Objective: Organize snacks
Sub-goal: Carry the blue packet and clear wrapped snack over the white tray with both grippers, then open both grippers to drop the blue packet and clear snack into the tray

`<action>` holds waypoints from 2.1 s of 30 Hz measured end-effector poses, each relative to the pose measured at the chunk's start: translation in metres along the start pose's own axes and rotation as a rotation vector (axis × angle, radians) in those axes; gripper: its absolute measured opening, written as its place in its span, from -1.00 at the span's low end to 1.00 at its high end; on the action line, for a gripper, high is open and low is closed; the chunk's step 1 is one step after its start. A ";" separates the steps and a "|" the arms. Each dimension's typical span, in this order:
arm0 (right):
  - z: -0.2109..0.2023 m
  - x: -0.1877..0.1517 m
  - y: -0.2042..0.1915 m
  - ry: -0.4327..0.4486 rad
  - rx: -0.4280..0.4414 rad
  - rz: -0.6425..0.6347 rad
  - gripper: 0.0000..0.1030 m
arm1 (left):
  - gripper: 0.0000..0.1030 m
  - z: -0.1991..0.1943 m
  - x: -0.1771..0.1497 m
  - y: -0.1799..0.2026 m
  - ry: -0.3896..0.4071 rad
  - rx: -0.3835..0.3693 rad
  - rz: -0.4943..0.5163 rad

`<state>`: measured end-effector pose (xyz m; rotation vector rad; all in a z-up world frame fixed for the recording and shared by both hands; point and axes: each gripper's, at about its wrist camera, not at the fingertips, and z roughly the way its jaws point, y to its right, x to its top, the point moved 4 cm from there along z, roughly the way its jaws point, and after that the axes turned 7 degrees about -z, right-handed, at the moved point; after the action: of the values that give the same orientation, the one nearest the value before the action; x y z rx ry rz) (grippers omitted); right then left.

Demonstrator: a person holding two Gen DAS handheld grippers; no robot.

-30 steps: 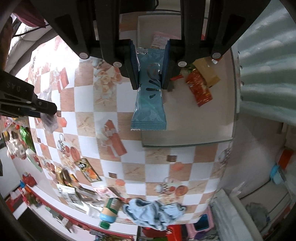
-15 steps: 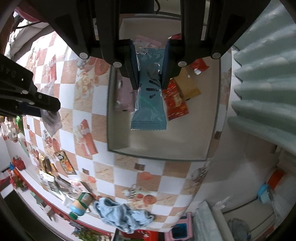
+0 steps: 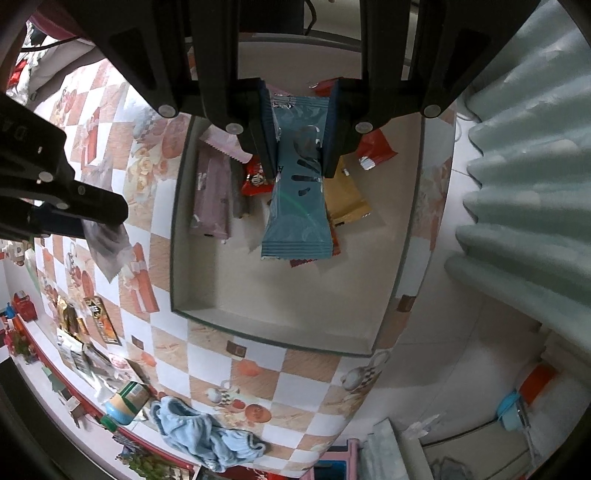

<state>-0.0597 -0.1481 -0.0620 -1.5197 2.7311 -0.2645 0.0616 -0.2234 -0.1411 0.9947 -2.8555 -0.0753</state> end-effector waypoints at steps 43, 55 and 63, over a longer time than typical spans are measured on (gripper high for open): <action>0.038 0.024 -0.021 -0.071 0.028 -0.022 -0.39 | -0.50 0.026 0.003 -0.014 -0.065 0.029 -0.032; 0.056 0.029 -0.031 -0.103 0.035 -0.038 -0.38 | -0.45 0.039 0.002 -0.008 -0.096 0.027 -0.014; 0.058 0.030 -0.028 -0.092 0.021 -0.032 0.59 | 0.55 0.029 0.003 -0.007 -0.041 0.030 -0.011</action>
<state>-0.0470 -0.1962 -0.1125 -1.5319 2.6280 -0.2171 0.0596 -0.2306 -0.1705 1.0268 -2.8962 -0.0552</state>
